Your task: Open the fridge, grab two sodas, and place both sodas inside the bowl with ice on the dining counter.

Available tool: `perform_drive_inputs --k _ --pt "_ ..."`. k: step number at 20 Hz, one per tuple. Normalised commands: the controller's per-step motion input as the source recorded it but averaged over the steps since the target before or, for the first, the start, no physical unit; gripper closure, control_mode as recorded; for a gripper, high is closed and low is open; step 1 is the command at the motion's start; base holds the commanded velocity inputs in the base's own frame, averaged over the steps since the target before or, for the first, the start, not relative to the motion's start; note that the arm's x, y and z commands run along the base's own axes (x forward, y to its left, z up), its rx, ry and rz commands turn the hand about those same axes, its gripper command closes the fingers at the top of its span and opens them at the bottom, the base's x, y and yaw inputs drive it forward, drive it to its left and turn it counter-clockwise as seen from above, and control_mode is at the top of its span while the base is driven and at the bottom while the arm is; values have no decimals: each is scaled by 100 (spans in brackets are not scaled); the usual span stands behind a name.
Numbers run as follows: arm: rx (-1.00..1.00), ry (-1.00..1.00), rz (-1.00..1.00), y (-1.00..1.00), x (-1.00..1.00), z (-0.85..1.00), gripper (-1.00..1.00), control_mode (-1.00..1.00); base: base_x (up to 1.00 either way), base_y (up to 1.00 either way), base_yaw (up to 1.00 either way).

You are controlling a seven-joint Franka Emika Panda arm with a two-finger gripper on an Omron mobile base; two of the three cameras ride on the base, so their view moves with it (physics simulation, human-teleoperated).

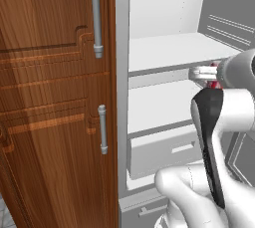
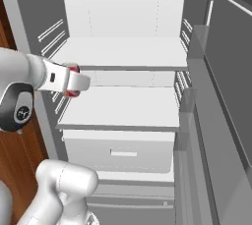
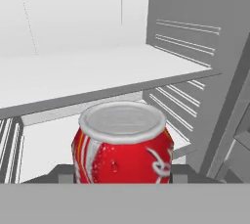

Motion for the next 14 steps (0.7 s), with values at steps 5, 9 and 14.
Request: perform_drive_inputs --k 5,9,14 --pt "0 0 -9 0 -99 -25 100 -100 0 0 0" --pt "0 6 -8 5 -81 -14 100 -100 0 0 0" --pt "0 2 -2 4 -30 -5 100 100 -51 8 -2"
